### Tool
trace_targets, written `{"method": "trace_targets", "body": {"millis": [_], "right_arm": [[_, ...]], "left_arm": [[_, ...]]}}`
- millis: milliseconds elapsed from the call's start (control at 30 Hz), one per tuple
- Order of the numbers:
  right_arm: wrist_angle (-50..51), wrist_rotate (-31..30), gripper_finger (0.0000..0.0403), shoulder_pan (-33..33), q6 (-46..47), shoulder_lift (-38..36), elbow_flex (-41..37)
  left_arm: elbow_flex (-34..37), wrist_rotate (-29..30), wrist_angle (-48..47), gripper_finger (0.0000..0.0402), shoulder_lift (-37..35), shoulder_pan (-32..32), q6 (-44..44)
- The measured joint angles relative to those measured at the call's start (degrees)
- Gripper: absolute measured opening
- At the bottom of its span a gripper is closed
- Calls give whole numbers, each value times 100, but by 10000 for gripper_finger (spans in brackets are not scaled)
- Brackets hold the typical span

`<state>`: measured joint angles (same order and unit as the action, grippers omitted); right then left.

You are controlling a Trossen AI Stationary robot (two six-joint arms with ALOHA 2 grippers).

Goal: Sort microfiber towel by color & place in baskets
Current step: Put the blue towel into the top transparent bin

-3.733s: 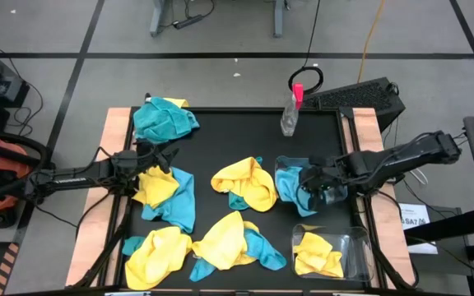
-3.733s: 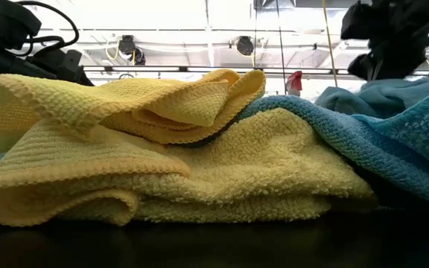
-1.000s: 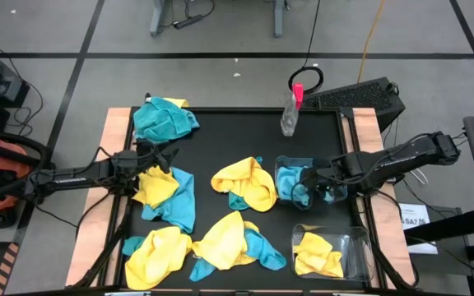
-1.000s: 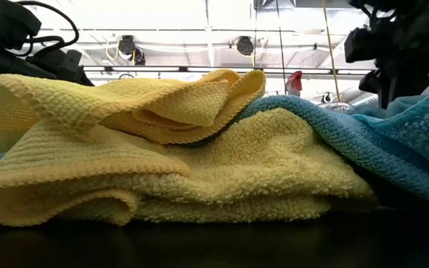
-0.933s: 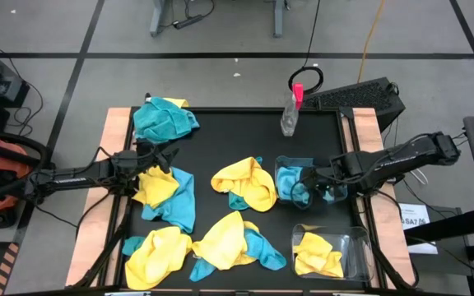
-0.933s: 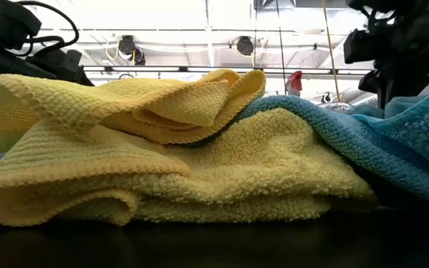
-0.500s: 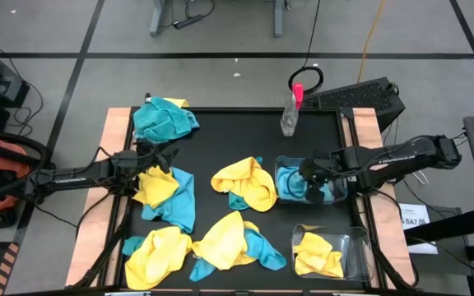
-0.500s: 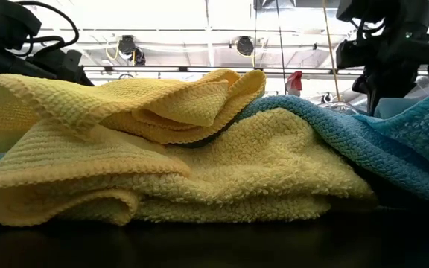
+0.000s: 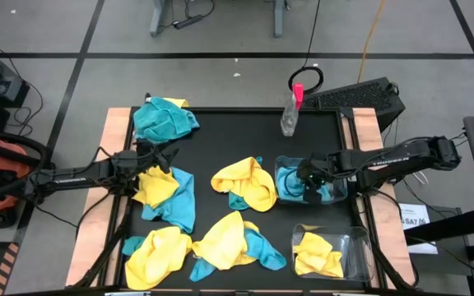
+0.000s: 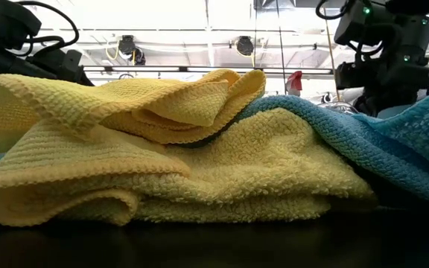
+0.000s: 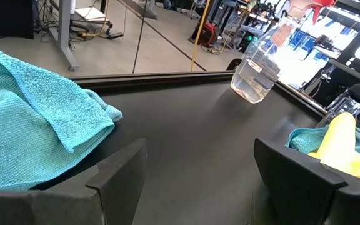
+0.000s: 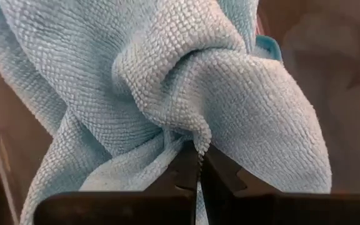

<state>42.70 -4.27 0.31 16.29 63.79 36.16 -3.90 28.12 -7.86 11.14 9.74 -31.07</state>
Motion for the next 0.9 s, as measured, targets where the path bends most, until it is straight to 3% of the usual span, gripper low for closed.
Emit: {"method": "trace_targets", "body": {"millis": [400,600,900], "right_arm": [[9,7,4,-2,13,887,2],[157,24,9,0,6,905,174],[1212,-18,92,5,-4,678,1204]], "left_arm": [[0,0,1,299,-2,1,1],[0,0,0,299,-2,1,1],[0,1,0,299,0,0,2]]}}
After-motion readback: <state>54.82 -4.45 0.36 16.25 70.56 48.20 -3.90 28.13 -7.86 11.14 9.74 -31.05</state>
